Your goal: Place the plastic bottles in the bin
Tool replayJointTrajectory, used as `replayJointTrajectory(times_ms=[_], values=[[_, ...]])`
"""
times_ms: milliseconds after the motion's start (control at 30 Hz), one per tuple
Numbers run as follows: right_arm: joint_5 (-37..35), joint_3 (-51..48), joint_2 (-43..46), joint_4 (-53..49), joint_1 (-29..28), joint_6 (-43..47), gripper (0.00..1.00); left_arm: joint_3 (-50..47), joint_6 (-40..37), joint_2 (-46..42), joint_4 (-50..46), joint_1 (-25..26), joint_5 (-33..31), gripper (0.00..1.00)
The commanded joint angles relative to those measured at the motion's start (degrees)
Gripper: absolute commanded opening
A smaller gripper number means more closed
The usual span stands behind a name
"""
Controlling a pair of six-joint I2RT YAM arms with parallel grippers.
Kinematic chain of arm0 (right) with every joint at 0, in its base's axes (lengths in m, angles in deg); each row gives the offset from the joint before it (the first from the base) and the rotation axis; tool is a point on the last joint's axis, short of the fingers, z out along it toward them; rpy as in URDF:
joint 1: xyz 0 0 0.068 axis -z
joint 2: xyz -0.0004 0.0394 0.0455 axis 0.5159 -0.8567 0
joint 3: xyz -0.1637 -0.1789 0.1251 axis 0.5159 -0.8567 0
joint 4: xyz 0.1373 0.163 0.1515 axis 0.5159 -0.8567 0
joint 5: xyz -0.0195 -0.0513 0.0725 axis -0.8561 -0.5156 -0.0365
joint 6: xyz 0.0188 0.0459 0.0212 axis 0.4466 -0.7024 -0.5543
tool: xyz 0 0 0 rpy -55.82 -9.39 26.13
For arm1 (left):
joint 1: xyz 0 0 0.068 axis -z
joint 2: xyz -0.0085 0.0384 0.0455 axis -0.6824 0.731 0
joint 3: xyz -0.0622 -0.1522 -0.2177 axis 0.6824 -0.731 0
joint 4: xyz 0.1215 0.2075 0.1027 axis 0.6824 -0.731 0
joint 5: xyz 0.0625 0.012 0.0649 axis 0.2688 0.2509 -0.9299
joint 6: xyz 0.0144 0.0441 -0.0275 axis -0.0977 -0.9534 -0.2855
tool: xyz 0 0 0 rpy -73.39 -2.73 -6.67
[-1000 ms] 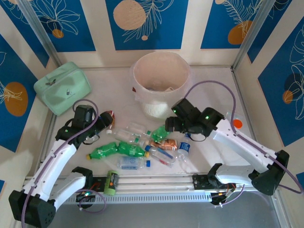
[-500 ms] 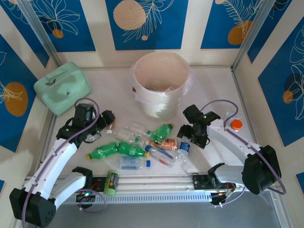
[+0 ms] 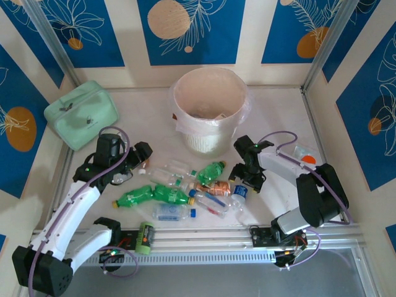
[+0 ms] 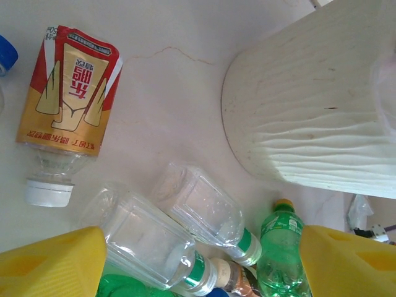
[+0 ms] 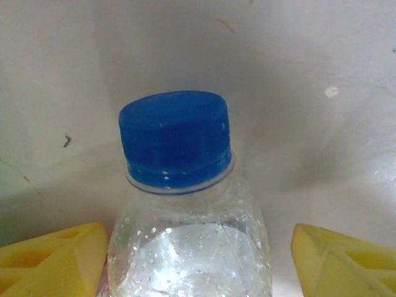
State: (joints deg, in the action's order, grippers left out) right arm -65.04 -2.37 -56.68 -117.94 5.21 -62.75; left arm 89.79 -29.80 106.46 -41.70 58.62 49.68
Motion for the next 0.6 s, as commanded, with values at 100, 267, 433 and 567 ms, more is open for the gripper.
replayJointTrajectory(times_ms=[100, 267, 433, 567], values=[[1.82, 1.33, -2.07, 0.58, 1.43, 0.87, 0.74, 0.93, 0.14, -1.0, 1.71, -0.63, 2.25, 0.81], [2.4, 1.39, -3.1, 0.76, 1.94, 1.04, 0.68, 0.93, 0.26, -0.61, 2.7, -0.61, 3.14, 0.81], [1.82, 1.21, -2.16, 0.26, 1.94, 0.66, 0.62, 1.02, 0.19, -0.64, 3.09, -0.65, 3.52, 0.81], [0.83, 0.69, 0.05, -0.15, 2.03, 0.17, 0.56, 1.41, 0.01, -0.6, 3.41, -0.59, 3.71, 0.82]])
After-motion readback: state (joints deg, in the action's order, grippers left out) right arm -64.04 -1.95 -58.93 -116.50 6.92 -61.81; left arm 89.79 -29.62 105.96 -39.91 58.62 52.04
